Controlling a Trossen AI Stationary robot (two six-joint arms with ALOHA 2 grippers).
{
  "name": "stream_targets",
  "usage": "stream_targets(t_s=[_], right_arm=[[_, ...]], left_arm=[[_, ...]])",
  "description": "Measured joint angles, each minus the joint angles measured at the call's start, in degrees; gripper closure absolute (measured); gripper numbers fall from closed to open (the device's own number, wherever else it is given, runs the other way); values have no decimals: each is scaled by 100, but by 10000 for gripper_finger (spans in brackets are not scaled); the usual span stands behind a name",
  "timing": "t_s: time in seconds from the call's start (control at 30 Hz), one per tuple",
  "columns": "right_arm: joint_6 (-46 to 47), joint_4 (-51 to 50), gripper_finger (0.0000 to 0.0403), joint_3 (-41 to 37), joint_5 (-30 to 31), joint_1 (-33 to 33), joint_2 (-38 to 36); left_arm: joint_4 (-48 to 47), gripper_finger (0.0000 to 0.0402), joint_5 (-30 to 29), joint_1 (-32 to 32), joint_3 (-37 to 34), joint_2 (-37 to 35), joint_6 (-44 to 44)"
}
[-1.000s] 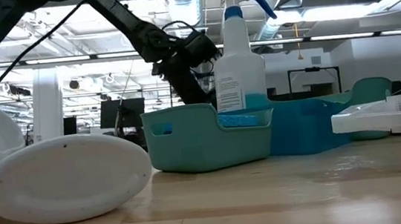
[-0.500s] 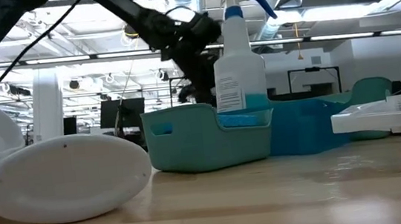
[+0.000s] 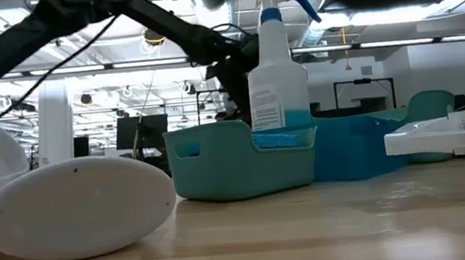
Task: Pick & Place Kitchen Items
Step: Put the light blue sponge into the bottom green bin
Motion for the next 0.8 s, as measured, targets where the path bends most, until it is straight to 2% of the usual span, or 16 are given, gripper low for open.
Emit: stream_targets(t_s=[0.2, 0.37, 0.5, 0.67, 0.8], right_arm=[[0, 0, 276, 0, -163, 0, 0], [-17, -5, 276, 0, -167, 0, 0], [-42, -50, 276, 0, -167, 0, 0], [-42, -119, 276, 0, -202, -7, -21], [-42, -144, 276, 1, -200, -9, -80]], left_arm=[[-1269, 401, -154, -9, 1057, 545, -288], [-1519, 401, -181, 32, 1130, 543, -611], [-1667, 401, 180, 133, 1124, 431, -742], [-2122, 401, 1067, 308, 1128, 253, -781], [-1999, 401, 1137, 395, 1128, 208, -638]])
